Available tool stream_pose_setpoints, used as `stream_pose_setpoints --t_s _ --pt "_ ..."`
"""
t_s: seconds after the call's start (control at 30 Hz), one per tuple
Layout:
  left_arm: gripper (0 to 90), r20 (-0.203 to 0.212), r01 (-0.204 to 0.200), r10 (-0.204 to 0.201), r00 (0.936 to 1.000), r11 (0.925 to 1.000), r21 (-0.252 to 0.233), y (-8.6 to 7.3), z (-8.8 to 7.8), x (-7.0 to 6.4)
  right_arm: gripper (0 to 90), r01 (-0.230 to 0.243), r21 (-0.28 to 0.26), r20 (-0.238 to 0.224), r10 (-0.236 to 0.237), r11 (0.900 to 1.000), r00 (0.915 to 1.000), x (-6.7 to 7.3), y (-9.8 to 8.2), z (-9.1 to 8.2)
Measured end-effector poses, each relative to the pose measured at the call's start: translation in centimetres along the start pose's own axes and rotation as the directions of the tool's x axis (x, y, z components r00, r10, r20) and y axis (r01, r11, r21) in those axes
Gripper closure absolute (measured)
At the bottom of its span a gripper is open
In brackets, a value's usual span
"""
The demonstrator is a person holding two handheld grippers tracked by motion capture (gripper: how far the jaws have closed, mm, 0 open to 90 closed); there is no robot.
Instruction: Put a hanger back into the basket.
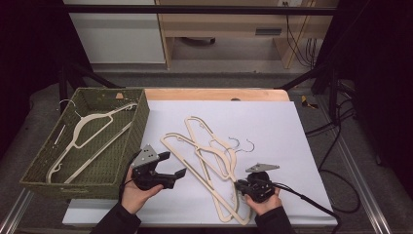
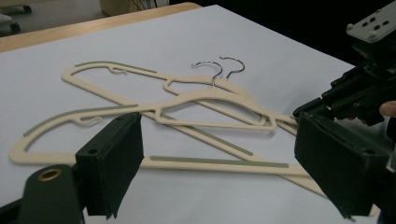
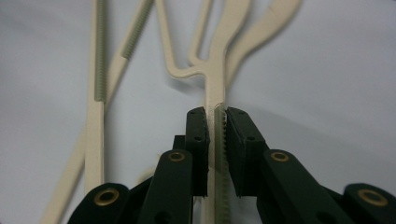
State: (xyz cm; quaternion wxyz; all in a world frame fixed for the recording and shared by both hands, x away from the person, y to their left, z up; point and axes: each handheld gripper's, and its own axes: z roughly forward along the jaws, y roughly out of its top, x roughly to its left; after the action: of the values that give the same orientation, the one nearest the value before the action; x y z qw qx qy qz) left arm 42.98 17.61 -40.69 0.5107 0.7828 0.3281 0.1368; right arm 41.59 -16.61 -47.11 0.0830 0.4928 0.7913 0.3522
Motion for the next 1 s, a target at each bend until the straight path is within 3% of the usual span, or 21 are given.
stream_pose_setpoints --t_s 0.03,0.17,0.23,0.37,0.57,0.73,1.0 --pt "15.4 0.001 -0.001 0.001 1.0 1.0 0.001 0.0 0.0 0.0 79.6 -0.003 0.01 0.016 0.003 1.0 0.9999 -0.2 0.0 0.0" --pt "15.4 0.002 -0.004 0.004 1.0 1.0 0.006 -0.1 0.1 -0.1 78.7 -0.025 0.006 -0.023 0.025 1.0 0.9994 -1.2 -0.3 -0.4" --pt "15.4 0.005 -0.002 0.002 1.0 1.0 0.008 -0.1 0.2 -0.1 71.4 0.002 0.027 -0.035 -0.001 1.0 0.9994 -1.3 -0.3 -0.3" --pt "15.4 0.012 0.001 -0.001 0.9999 0.9999 0.013 -0.1 0.3 -0.2 78.5 0.033 0.027 -0.023 -0.033 0.999 0.9992 -1.2 -0.3 -0.3" --pt "15.4 0.019 0.002 -0.002 0.9998 0.9999 0.014 0.2 0.8 -0.4 79.9 0.023 0.041 -0.029 -0.022 0.999 0.9993 -1.4 -0.1 -0.3" --pt "15.6 0.019 -0.007 0.007 0.9998 0.9999 0.012 1.3 1.9 -0.5 80.1 0.043 -0.027 -0.054 -0.044 0.999 0.9975 -1.3 0.2 -1.5" --pt "15.8 0.024 -0.012 0.011 0.9996 0.9999 0.008 3.6 4.1 -1.0 80.7 0.115 -0.112 -0.081 -0.124 0.987 0.989 -1.0 0.5 -3.3"
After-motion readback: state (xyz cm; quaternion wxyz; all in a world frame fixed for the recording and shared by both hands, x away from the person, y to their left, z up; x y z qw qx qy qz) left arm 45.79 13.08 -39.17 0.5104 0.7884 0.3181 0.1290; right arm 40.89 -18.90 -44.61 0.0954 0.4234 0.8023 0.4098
